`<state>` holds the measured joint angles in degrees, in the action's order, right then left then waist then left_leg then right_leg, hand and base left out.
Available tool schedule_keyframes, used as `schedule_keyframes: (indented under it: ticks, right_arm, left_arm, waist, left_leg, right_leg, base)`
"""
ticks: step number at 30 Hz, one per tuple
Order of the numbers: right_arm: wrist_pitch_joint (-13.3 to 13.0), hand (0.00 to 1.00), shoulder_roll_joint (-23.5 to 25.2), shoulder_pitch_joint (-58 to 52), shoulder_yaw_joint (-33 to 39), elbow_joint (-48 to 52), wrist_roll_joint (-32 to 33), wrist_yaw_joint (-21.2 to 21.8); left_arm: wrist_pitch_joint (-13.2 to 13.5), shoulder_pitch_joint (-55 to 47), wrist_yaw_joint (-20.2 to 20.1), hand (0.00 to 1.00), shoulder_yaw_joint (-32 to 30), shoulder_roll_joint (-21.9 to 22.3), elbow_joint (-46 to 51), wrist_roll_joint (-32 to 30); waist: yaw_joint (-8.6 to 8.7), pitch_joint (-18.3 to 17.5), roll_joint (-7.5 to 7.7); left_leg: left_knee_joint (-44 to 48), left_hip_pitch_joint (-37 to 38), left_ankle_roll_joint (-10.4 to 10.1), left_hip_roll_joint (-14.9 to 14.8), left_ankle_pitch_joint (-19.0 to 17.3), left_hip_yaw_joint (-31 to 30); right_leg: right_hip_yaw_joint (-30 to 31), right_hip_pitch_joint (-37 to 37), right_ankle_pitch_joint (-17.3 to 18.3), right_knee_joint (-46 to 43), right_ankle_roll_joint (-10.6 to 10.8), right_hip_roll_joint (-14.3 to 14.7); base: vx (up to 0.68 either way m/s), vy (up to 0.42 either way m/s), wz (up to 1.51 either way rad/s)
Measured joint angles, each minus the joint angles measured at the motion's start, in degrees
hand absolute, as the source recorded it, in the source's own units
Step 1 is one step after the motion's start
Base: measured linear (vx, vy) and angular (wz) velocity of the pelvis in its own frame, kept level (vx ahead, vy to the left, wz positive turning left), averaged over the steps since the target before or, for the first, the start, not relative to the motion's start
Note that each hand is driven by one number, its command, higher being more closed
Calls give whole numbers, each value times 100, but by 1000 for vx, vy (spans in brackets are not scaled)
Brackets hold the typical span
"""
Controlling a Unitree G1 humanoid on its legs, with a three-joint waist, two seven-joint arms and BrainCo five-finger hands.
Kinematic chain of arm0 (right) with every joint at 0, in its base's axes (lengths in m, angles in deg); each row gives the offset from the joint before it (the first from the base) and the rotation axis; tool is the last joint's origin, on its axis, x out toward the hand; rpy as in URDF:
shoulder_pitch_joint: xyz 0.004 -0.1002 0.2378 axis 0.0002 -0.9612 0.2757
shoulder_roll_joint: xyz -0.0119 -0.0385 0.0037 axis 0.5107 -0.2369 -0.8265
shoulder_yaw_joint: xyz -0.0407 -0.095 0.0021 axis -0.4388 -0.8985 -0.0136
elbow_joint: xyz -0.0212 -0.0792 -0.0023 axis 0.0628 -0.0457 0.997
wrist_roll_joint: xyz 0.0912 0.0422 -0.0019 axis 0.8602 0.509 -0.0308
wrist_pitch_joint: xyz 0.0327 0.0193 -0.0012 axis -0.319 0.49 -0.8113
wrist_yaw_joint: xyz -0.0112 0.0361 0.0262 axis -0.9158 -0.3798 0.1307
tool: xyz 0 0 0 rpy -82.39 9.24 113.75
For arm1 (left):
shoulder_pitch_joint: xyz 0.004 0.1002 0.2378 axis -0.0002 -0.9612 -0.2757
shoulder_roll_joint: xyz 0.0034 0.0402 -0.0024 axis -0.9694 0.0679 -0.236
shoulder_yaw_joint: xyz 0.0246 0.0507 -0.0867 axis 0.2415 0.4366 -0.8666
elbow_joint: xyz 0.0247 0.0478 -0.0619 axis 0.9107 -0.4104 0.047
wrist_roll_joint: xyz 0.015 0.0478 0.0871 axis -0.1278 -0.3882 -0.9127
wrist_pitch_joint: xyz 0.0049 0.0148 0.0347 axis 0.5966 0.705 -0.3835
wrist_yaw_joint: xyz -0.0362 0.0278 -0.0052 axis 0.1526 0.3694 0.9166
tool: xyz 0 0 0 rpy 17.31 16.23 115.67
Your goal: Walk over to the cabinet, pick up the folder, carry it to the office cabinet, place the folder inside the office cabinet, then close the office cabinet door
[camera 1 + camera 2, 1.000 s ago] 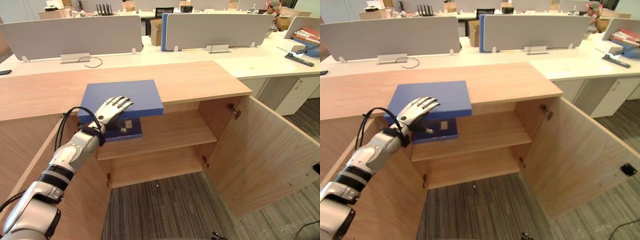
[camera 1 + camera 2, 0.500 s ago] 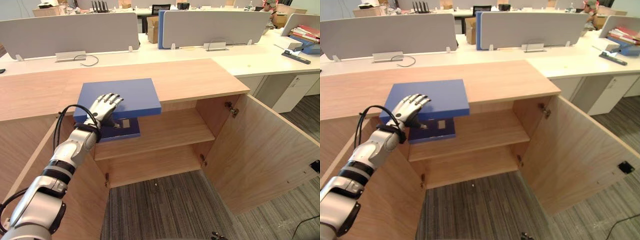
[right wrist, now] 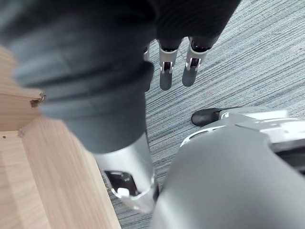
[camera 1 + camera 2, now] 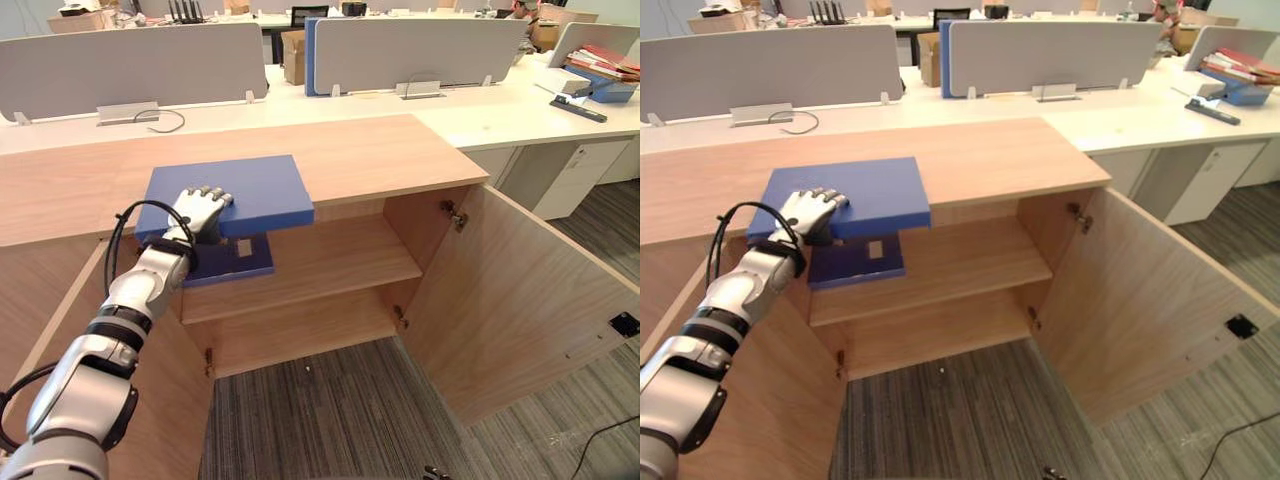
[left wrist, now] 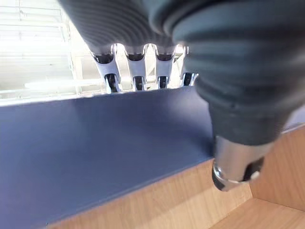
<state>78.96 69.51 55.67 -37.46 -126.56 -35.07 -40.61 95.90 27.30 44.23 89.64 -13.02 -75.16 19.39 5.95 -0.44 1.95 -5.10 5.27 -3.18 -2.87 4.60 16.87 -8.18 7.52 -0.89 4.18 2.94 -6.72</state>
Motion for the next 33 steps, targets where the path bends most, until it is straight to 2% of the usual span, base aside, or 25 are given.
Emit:
schedule_keyframes:
  ticks: [8, 17, 20, 24, 29, 33]
  right_arm:
    - [-13, 0, -3, 16, -52, 5, 1, -60]
    - [-18, 0, -46, 62, -229, 1, 4, -64]
    - [-21, 0, -59, 63, -232, 3, 4, -67]
    - [-36, 0, -70, 64, -240, 7, 2, -107]
    - [-15, 0, -59, 58, -230, 27, 0, -156]
    - [-9, 0, -55, 56, -270, 47, -1, -171]
  left_arm:
    - [-56, 284, 103, 100, 104, -1, -341, -313]
    - [-131, 328, 153, 100, 117, 4, -483, -319]
    - [-230, 252, 220, 100, -104, 134, -331, -301]
    - [-444, -351, 295, 100, -749, 606, 582, -186]
    - [-488, -1438, 600, 100, -1353, 1366, 2375, 40]
    - [-500, -1799, 817, 100, -1571, 1739, 3128, 205]
  waist:
    - [56, 10, -19]
    - [78, 20, -33]
    - [70, 56, -74]
    - [24, 98, -108]
    - [-116, 106, -110]
    - [-231, 106, -111]
  left_leg:
    - [-2, 97, -11, -10, -27, 77]
    - [0, 97, -18, -19, -32, 77]
    - [-1, 95, -19, -19, -33, 75]
    - [-2, 82, -21, -19, -36, 50]
    - [-7, 69, -25, -24, -47, 22]
    - [-29, 69, -26, -27, -48, 22]
  right_leg:
    - [66, 65, -1, 35, -3, 7]
    - [67, 78, -2, 46, -2, 18]
    - [66, 78, -1, 45, -2, 19]
    - [55, 78, 2, 47, -4, 20]
    - [55, 77, 9, 53, -12, 29]
    - [54, 78, 21, 48, -32, 30]
  base:
    - [-25, 2, -5]
    - [0, 0, 0]
    - [0, 0, 0]
    - [0, 0, 2]
    - [0, 0, 0]
    - [0, 0, 0]
